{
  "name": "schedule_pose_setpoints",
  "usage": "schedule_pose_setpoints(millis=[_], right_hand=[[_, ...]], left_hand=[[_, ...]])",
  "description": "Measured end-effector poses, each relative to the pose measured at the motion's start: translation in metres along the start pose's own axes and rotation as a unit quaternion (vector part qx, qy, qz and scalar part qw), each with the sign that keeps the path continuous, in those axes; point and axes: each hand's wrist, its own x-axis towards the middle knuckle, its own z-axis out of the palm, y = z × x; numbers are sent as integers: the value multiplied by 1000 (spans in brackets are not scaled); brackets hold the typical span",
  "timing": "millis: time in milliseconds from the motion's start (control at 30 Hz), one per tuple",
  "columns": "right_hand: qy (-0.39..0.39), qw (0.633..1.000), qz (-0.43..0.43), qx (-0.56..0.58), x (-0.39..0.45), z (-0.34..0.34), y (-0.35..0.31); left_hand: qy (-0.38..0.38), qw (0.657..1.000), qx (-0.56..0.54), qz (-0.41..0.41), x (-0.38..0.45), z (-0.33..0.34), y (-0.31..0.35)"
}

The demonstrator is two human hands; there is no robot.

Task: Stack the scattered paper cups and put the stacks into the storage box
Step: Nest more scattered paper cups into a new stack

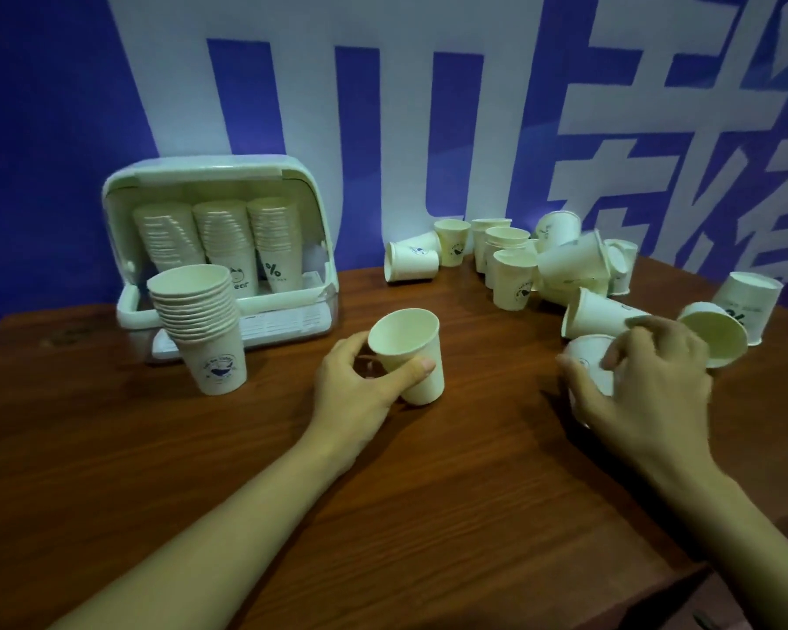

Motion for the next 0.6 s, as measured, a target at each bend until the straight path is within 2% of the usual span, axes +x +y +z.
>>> schedule_pose_setpoints(millis=[133, 200, 267, 400, 467, 600], right_hand=[[-113, 982, 144, -40, -2, 3, 21], [-188, 967, 151, 81, -3, 2, 22], [-177, 966, 117, 149, -2, -3, -3], [-122, 965, -41, 230, 16, -17, -89], [-110, 938, -74, 319, 26, -6, -122], [-207, 872, -101, 433, 42, 31, -157]], left_hand=[[0, 999, 43, 22, -3, -8, -2], [14, 998, 61, 31, 0, -17, -2], [26, 996, 76, 25, 3, -25, 1], [-19, 994, 110, 10, 5, -31, 4], [-18, 992, 121, 15, 5, -30, 2], [26, 992, 125, 23, 13, -38, -5]])
